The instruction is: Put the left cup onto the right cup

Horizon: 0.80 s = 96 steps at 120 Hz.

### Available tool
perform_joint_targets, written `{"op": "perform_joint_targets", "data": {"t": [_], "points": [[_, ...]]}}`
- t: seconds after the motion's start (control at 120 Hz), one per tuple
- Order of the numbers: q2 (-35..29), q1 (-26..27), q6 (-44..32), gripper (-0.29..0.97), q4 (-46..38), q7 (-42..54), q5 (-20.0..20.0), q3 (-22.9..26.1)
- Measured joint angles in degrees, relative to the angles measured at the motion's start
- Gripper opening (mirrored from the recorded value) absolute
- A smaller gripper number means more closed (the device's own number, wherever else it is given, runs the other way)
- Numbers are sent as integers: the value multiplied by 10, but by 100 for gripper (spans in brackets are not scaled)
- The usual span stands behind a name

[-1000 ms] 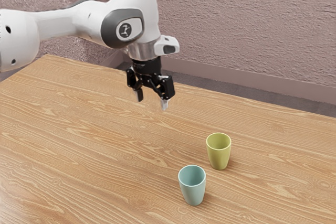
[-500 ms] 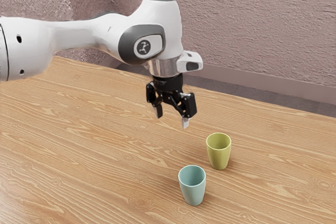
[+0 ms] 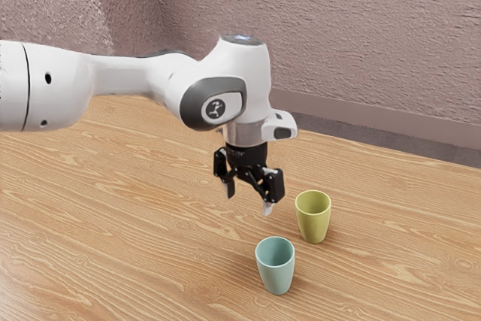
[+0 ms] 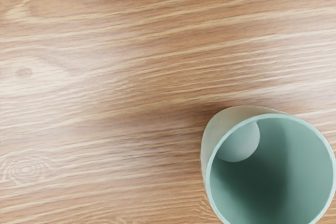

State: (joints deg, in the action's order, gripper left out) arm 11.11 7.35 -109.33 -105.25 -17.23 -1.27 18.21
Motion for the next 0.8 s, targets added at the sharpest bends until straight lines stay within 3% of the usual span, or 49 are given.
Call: {"op": "perform_joint_targets", "data": {"t": [0.8], "points": [[0,6,-52,68,-60,-20,7,16]]}}
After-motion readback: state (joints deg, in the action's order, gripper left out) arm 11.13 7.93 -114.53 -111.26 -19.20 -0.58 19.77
